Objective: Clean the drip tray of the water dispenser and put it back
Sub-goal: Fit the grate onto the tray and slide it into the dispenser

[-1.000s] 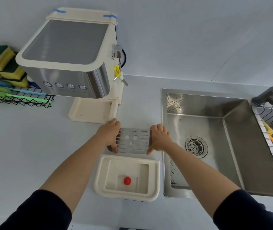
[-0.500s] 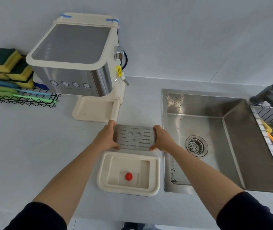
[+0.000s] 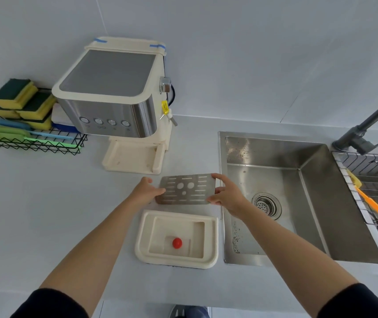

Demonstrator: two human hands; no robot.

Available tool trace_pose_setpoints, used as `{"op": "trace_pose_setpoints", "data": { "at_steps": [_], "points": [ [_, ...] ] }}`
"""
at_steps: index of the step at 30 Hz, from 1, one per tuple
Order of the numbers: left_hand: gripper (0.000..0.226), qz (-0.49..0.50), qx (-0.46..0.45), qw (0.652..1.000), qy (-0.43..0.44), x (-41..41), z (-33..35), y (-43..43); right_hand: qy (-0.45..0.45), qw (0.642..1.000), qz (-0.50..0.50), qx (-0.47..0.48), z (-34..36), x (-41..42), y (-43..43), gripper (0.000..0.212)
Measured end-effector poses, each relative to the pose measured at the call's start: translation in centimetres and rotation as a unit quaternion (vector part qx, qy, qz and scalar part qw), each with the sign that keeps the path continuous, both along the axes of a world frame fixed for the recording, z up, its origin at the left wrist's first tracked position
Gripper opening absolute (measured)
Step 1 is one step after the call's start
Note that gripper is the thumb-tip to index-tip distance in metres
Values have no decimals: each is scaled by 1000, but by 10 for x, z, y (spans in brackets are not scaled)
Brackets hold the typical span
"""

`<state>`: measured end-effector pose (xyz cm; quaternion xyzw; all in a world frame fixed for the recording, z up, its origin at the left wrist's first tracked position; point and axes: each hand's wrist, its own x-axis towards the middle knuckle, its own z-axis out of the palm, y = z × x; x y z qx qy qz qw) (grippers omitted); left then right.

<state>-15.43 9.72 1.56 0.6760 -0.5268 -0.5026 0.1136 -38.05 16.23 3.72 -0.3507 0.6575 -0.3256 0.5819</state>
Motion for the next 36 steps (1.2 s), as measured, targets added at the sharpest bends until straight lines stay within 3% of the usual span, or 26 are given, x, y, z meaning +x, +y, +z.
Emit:
{"op": "trace_pose_setpoints", "data": {
  "at_steps": [7, 13, 21, 24, 28, 36],
  "points": [
    [51, 38, -40, 997, 57, 3, 19, 18, -142, 987, -80, -10, 19, -1, 24, 75],
    [38, -14, -124, 992, 27, 12, 28, 49, -153, 985, -81, -25, 25, -2, 55, 85],
    [31, -73, -134, 982, -112, 31, 3, 95, -47, 998, -17, 24, 7, 12, 88, 80],
    [33, -95, -129, 977, -143, 35, -2, 102, 40, 999, 7, 23, -1, 19, 93, 74],
    [35, -107, -143, 971, -159, 38, -4, 106, 156, 985, 67, 16, -7, 26, 97, 69],
    [36, -140, -145, 960, -194, 44, -7, 104, 271, 952, 140, 0, -13, 37, 93, 66]
  ]
}}
